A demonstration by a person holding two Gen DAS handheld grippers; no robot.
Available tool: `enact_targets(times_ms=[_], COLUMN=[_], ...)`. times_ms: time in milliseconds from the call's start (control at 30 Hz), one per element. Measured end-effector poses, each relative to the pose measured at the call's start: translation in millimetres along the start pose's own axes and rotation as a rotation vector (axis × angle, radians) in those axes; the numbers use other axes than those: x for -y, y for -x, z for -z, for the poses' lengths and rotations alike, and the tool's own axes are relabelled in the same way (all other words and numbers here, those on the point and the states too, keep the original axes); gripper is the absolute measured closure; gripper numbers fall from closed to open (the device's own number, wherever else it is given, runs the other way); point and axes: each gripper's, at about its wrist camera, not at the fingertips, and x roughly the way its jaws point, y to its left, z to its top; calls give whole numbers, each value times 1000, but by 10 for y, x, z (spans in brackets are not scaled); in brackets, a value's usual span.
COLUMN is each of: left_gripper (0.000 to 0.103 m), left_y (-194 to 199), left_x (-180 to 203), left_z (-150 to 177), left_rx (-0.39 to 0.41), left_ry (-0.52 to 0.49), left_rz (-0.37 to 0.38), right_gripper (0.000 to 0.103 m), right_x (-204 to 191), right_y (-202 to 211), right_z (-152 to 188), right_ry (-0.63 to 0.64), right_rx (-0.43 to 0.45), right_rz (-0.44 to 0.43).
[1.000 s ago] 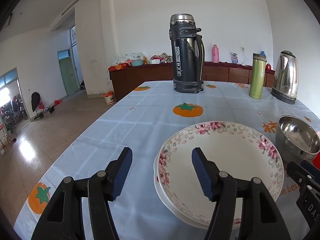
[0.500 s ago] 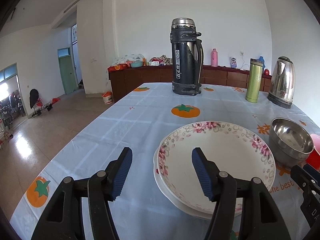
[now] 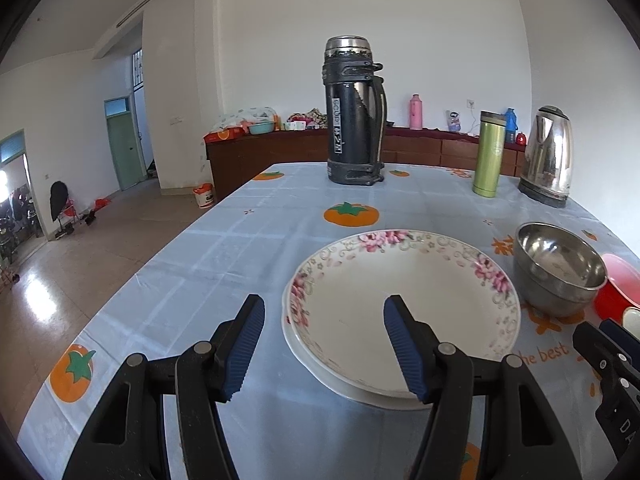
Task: Organize plates and bowls
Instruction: 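Withdraw both open tools from the plate stack toward the pink plastic bowl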
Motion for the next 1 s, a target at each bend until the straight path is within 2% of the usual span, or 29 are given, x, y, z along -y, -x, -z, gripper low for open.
enact_targets(times_ms=[633,1000], left_gripper=[39,39], left_y=[177,252], left_x=[169,301], left_z=[73,102], left_rx=[20,26], left_ry=[-24,-44], left_rz=[46,57], right_gripper=[65,62], right_x=[128,326], right_y=[224,327], right_z=[57,78], right_ry=[44,27], right_rx=[56,69], right_rz=[24,33])
